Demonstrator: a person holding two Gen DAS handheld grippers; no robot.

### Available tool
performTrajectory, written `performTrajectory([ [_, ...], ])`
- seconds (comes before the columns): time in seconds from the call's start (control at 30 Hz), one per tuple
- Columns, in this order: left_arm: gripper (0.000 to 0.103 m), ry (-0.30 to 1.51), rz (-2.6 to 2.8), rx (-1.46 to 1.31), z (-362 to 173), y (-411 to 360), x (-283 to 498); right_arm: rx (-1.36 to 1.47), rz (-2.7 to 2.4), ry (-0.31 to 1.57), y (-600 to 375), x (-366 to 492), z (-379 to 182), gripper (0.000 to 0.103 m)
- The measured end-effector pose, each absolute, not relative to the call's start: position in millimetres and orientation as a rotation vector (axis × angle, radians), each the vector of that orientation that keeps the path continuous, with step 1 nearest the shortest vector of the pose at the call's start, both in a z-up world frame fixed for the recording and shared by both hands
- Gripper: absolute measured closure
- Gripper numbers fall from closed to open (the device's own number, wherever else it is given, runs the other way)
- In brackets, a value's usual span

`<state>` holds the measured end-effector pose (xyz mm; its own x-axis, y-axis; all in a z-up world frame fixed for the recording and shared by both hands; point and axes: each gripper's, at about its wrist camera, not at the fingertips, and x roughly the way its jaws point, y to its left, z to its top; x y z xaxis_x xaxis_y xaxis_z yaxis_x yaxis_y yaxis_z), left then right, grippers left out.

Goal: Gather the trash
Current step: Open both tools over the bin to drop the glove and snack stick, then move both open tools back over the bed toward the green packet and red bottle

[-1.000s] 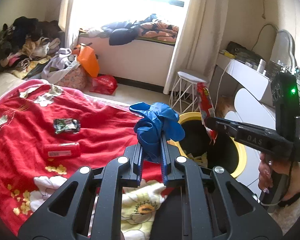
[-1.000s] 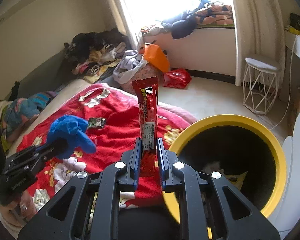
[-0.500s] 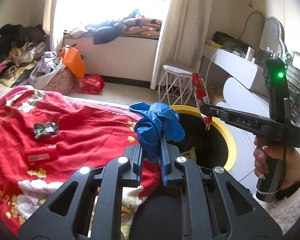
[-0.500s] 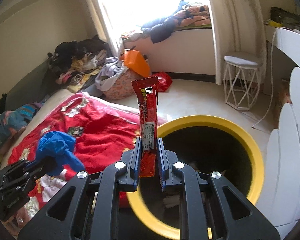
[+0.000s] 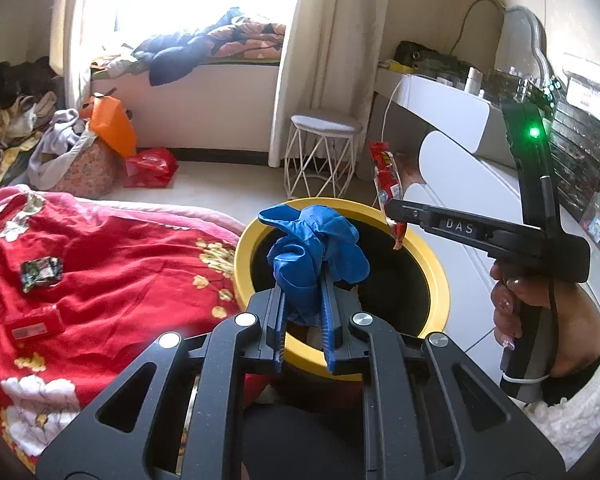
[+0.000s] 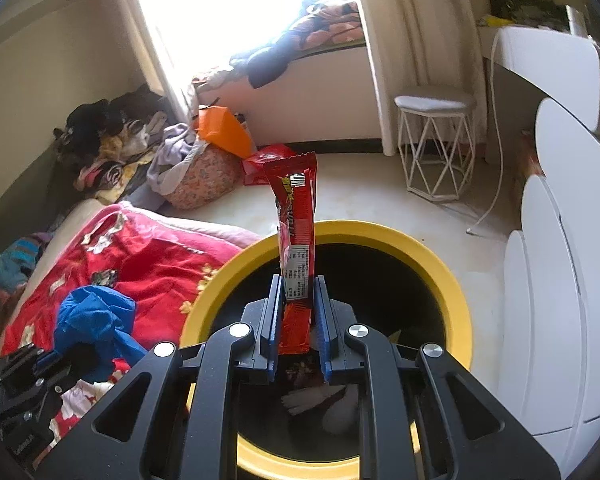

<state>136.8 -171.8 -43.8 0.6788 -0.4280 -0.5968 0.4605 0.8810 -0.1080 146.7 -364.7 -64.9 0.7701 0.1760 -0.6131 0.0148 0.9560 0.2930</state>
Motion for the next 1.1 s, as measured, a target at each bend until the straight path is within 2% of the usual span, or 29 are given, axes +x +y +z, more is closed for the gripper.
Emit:
performTrajectory([
  [0.47,0.093,0.707,-0.514,0.091,-65,-202,158,0.354,0.053,0.734,-394,153,-88,0.088],
  [0.67,0.090,0.728,-0.520,0.084,-77,-207,168,0.368,0.036,0.763,-396,156,-101,0.085],
  [0.7,0.088,0.733,-0.522,0.080,-79,-208,170,0.371,0.035,0.766,-396,157,-102,0.082],
  [0.77,0.076,0.745,-0.530,0.067,-83,-209,175,0.374,0.031,0.763,-398,157,-103,0.073],
  [0.83,0.039,0.751,-0.530,0.042,-83,-208,177,0.384,0.023,0.751,-399,156,-102,0.057],
  [0.93,0.030,0.743,-0.530,0.013,-79,-201,175,0.387,0.008,0.737,-401,153,-99,0.051],
  [1.03,0.011,0.717,-0.498,0.015,-73,-191,169,0.380,0.013,0.707,-401,150,-92,0.046],
  [1.1,0.011,0.706,-0.472,0.004,-69,-182,166,0.361,0.017,0.687,-396,148,-86,0.039],
])
